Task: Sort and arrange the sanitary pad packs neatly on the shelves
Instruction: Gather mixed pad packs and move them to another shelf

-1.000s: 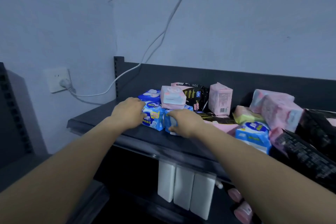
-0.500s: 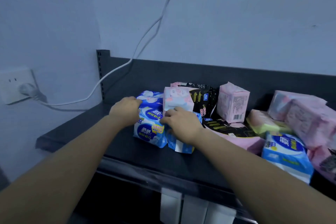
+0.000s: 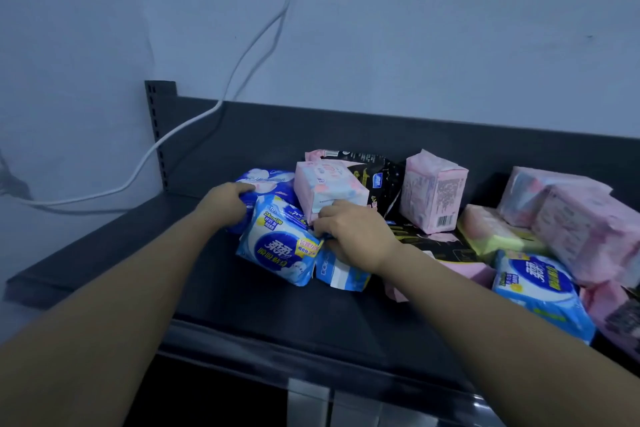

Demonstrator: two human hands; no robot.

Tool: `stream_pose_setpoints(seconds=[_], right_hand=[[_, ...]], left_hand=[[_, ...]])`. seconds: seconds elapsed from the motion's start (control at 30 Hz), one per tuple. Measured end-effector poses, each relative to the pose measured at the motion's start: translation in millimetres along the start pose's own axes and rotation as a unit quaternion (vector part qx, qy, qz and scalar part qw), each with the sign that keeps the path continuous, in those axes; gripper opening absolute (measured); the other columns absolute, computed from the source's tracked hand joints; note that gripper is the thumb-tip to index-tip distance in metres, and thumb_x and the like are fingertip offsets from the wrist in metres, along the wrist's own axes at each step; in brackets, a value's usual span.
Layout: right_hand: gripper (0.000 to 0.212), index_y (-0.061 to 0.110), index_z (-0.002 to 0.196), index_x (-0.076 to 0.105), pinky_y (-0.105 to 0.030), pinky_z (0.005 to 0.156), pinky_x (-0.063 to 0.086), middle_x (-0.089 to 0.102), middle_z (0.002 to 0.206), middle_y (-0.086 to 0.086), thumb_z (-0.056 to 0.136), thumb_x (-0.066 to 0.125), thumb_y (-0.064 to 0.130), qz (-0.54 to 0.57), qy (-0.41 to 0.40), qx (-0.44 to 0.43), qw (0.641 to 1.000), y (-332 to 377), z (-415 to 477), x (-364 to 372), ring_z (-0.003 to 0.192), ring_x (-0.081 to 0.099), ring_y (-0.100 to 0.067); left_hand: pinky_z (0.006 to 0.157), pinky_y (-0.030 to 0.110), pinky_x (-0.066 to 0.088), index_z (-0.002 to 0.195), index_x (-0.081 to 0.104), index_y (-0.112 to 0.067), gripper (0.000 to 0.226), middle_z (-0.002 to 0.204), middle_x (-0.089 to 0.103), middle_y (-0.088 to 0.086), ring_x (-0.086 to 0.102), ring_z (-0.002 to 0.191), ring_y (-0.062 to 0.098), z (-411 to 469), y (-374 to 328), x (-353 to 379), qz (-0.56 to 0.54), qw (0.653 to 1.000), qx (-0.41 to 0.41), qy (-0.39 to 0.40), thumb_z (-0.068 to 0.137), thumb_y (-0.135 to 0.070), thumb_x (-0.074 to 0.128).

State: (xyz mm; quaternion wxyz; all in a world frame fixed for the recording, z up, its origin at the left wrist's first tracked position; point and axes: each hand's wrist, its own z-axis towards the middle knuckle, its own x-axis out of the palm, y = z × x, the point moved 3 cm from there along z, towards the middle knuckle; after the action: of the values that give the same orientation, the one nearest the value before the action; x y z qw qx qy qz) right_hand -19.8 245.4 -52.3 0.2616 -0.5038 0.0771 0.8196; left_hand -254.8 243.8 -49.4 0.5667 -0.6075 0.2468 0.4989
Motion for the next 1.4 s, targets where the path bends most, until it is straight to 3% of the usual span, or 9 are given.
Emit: stream_pose_setpoints(seconds=[0.13, 0.27, 0.43, 0.5, 0.67, 0.73, 0.87, 1.13, 1.4], right_hand=[[0.016, 0.019, 0.084, 0.072, -0.030, 0.055, 0.045, 0.065, 0.082, 0.000, 0.072, 0.073, 0.010, 0.008, 0.000, 0.006, 1.000, -1.4, -4.5, -0.7, 0.084, 0.062, -0.029], [0.021, 0.017, 0.100, 0.072, -0.034, 0.070, 0.046, 0.066, 0.097, -0.002, 0.080, 0.067, 0.020, 0.021, 0.044, 0.014, 0.999, -2.0, -4.8, -7.8, 0.099, 0.058, -0.027], [0.019, 0.016, 0.078, 0.058, -0.034, 0.065, 0.045, 0.060, 0.077, 0.003, 0.071, 0.049, 0.031, 0.125, -0.068, 0.157, 0.977, -12.3, -20.2, -30.4, 0.074, 0.054, -0.024], [0.009, 0.019, 0.080, 0.055, -0.032, 0.063, 0.040, 0.061, 0.085, 0.002, 0.077, 0.052, 0.027, 0.088, -0.082, 0.243, 0.963, -31.9, -32.8, -32.0, 0.079, 0.056, -0.024], [0.056, 0.023, 0.120, 0.056, -0.036, 0.087, 0.047, 0.056, 0.123, -0.007, 0.076, 0.059, 0.056, 0.010, 0.240, 0.374, 0.896, -70.1, -65.2, -12.9, 0.115, 0.053, -0.028], [0.058, 0.020, 0.120, 0.056, -0.036, 0.086, 0.048, 0.058, 0.118, -0.006, 0.076, 0.062, 0.057, -0.023, 0.269, 0.354, 0.895, -70.0, -63.9, -11.8, 0.114, 0.055, -0.028], [0.021, 0.011, 0.107, 0.064, -0.031, 0.070, 0.042, 0.063, 0.107, -0.009, 0.091, 0.052, 0.018, -0.092, 0.177, 0.349, 0.916, -65.7, -52.9, -31.1, 0.101, 0.062, -0.030], [0.017, 0.012, 0.107, 0.055, -0.033, 0.070, 0.039, 0.065, 0.108, -0.014, 0.095, 0.051, 0.023, -0.053, 0.053, 0.364, 0.928, -87.9, -33.9, -51.9, 0.100, 0.061, -0.034], [0.060, 0.018, 0.145, 0.030, -0.039, 0.089, 0.047, 0.060, 0.124, -0.017, 0.090, 0.054, 0.018, 0.036, 0.082, 0.359, 0.929, -104.7, -0.3, -37.3, 0.113, 0.056, -0.036]], left_hand=[[0.086, 0.037, 0.045, 0.118, 0.063, -0.016, 0.035, 0.115, 0.063, 0.009, 0.052, 0.108, 0.029, -0.5, 1.7, -0.8, 0.147, 0.982, 0.076, -0.090, 0.083, -0.016, 0.064], [0.079, 0.033, 0.034, 0.090, 0.057, -0.018, 0.011, 0.099, 0.063, 0.003, 0.057, 0.092, 0.024, -10.5, -8.5, -4.6, 0.266, 0.951, 0.090, -0.132, 0.085, -0.026, 0.061], [0.080, 0.037, 0.035, 0.084, 0.056, -0.014, 0.022, 0.095, 0.062, 0.010, 0.060, 0.090, 0.032, -15.8, -6.1, -22.4, 0.186, 0.958, 0.039, -0.216, 0.090, -0.035, 0.061], [0.079, 0.040, 0.041, 0.078, 0.054, -0.012, 0.020, 0.092, 0.061, 0.012, 0.059, 0.087, 0.035, -19.5, -6.8, -33.2, 0.114, 0.958, 0.032, -0.261, 0.090, -0.026, 0.062], [0.065, 0.043, 0.043, 0.074, 0.055, -0.008, 0.020, 0.088, 0.057, 0.013, 0.055, 0.084, 0.036, -30.8, -14.6, -41.2, 0.057, 0.947, 0.046, -0.313, 0.092, -0.015, 0.058], [0.067, 0.044, 0.041, 0.076, 0.054, -0.008, 0.018, 0.090, 0.054, 0.013, 0.052, 0.087, 0.036, -36.2, -15.8, -40.5, 0.040, 0.939, 0.045, -0.338, 0.093, -0.015, 0.056], [0.070, 0.047, 0.041, 0.080, 0.052, -0.007, 0.016, 0.092, 0.051, 0.014, 0.047, 0.089, 0.035, -46.6, -26.3, -43.4, 0.008, 0.925, 0.070, -0.374, 0.094, -0.015, 0.054], [0.072, 0.046, 0.040, 0.076, 0.047, -0.013, 0.019, 0.085, 0.045, 0.005, 0.047, 0.087, 0.031, -52.5, -29.1, -51.2, -0.005, 0.924, 0.070, -0.377, 0.093, -0.015, 0.055], [0.068, 0.041, 0.035, 0.073, 0.046, -0.014, 0.020, 0.081, 0.044, 0.004, 0.045, 0.080, 0.028, -53.8, -19.7, -51.7, -0.005, 0.926, 0.112, -0.361, 0.090, -0.011, 0.056]])
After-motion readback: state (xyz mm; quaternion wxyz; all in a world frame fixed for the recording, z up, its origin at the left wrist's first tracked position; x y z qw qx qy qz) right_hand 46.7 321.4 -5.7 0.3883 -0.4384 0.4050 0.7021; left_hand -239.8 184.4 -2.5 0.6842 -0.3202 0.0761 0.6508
